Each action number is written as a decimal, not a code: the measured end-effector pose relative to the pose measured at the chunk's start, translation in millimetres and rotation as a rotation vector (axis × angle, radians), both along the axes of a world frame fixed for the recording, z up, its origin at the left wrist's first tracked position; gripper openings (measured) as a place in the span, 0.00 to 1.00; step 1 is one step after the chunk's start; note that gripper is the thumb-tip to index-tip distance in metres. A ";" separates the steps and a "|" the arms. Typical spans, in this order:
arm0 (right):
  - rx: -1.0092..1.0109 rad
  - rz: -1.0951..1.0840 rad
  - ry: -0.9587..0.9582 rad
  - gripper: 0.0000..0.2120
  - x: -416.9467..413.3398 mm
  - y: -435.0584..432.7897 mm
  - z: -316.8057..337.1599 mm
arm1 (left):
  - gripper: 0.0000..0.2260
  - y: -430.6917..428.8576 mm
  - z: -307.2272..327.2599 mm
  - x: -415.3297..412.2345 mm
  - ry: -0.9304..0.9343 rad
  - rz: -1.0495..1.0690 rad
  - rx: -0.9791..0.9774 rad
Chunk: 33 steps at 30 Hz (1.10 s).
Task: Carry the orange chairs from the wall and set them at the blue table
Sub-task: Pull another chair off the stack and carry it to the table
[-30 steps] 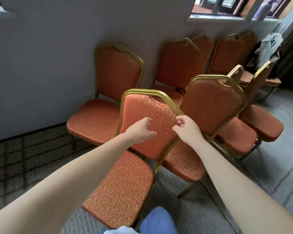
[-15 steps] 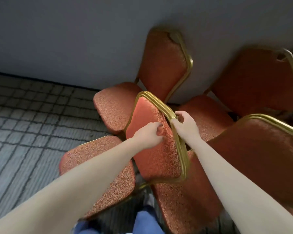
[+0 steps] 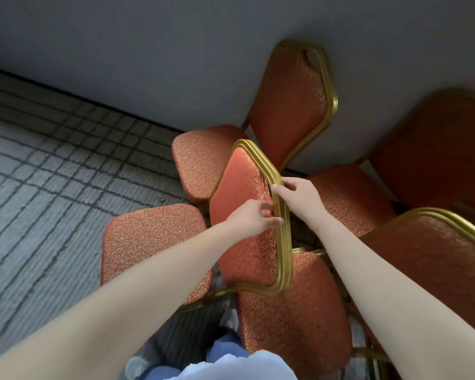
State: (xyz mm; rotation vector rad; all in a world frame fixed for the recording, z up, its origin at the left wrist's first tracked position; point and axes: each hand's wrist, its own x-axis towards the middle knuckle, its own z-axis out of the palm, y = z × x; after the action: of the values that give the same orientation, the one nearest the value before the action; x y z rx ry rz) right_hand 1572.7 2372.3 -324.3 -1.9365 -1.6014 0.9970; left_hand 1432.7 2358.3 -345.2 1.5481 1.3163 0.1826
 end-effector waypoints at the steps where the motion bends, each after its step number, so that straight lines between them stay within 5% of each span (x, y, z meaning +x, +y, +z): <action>1: -0.007 0.016 -0.014 0.10 0.2 1.2 1.4 | 0.22 0.0 0.2 0.5 -0.010 0.009 -0.006; 7: -0.079 0.005 -0.072 0.14 -6.5 4.4 6.8 | 0.15 -4.8 -1.5 3.2 -0.044 0.081 -0.042; 14: -0.044 0.052 -0.034 0.15 -36.3 -5.0 25.2 | 0.19 -16.4 20.7 -16.0 0.107 0.150 0.089; 21: 0.056 0.135 0.130 0.09 -109.3 -14.0 55.4 | 0.13 -40.6 56.9 -94.6 0.199 0.278 0.249; 33: 0.096 0.471 0.413 0.21 -272.9 -45.7 95.4 | 0.14 -102.1 101.6 -259.1 0.239 0.665 0.344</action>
State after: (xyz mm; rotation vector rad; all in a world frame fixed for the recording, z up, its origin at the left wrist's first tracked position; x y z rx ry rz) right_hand 1299.8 2326.5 -229.0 -1.2021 -1.8406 1.3642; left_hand 1173.5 2256.2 -243.6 1.3782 2.0459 0.6861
